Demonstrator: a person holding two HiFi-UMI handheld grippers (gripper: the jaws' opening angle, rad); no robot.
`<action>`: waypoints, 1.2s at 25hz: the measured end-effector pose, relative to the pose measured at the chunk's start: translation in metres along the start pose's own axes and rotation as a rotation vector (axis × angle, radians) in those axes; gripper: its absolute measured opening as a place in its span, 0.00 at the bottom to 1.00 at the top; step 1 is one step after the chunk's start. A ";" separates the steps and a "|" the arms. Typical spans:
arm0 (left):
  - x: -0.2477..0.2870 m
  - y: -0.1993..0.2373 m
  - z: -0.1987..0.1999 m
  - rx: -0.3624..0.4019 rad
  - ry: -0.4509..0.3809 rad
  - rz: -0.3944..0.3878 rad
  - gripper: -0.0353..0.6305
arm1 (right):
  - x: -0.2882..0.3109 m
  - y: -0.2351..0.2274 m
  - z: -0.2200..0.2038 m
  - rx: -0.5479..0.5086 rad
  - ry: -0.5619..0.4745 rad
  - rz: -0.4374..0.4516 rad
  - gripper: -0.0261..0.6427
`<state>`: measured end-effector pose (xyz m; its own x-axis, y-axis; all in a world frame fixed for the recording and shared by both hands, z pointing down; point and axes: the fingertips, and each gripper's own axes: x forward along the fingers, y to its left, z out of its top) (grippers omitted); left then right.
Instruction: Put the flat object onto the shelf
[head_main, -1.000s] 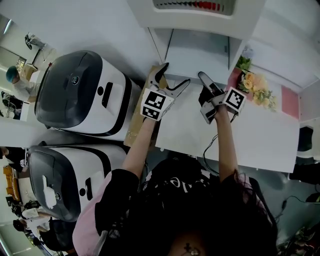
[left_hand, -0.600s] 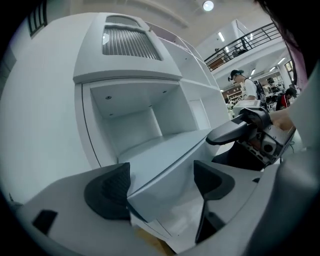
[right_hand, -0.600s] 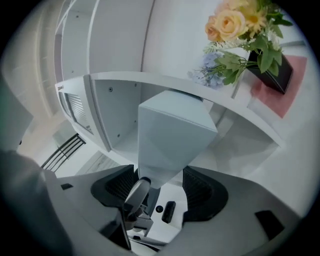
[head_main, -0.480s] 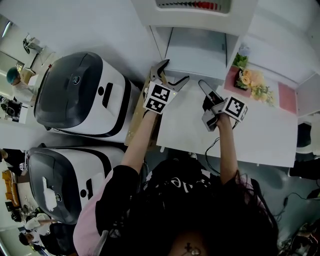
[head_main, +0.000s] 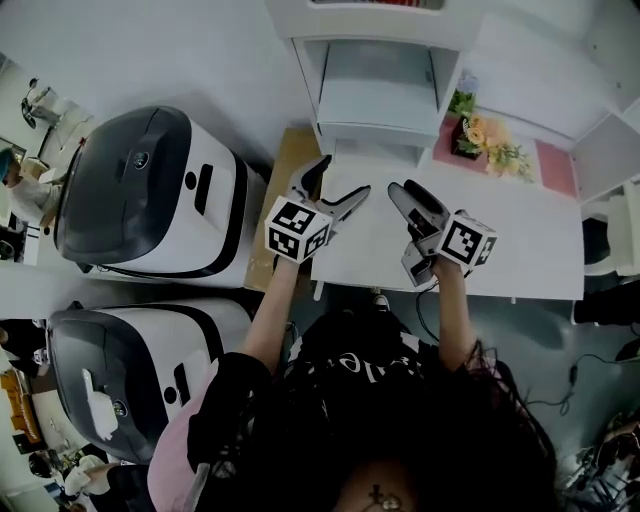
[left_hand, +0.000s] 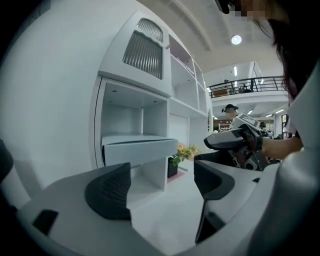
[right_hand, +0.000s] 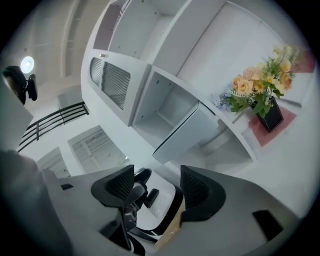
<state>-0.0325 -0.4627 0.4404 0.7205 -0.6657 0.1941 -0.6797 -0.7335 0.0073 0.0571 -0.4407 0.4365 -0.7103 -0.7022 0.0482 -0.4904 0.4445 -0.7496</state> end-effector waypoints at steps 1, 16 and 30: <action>-0.009 -0.009 -0.007 -0.019 0.007 -0.020 0.67 | -0.004 0.005 -0.006 -0.014 -0.005 -0.004 0.49; -0.133 -0.102 -0.065 -0.058 0.043 -0.210 0.67 | -0.051 0.074 -0.117 -0.019 -0.035 -0.087 0.49; -0.153 -0.170 -0.050 -0.090 -0.021 -0.301 0.67 | -0.103 0.096 -0.131 -0.089 -0.058 -0.145 0.26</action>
<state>-0.0339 -0.2297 0.4589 0.8935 -0.4236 0.1494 -0.4438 -0.8838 0.1482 0.0173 -0.2526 0.4459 -0.5998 -0.7924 0.1110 -0.6302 0.3823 -0.6758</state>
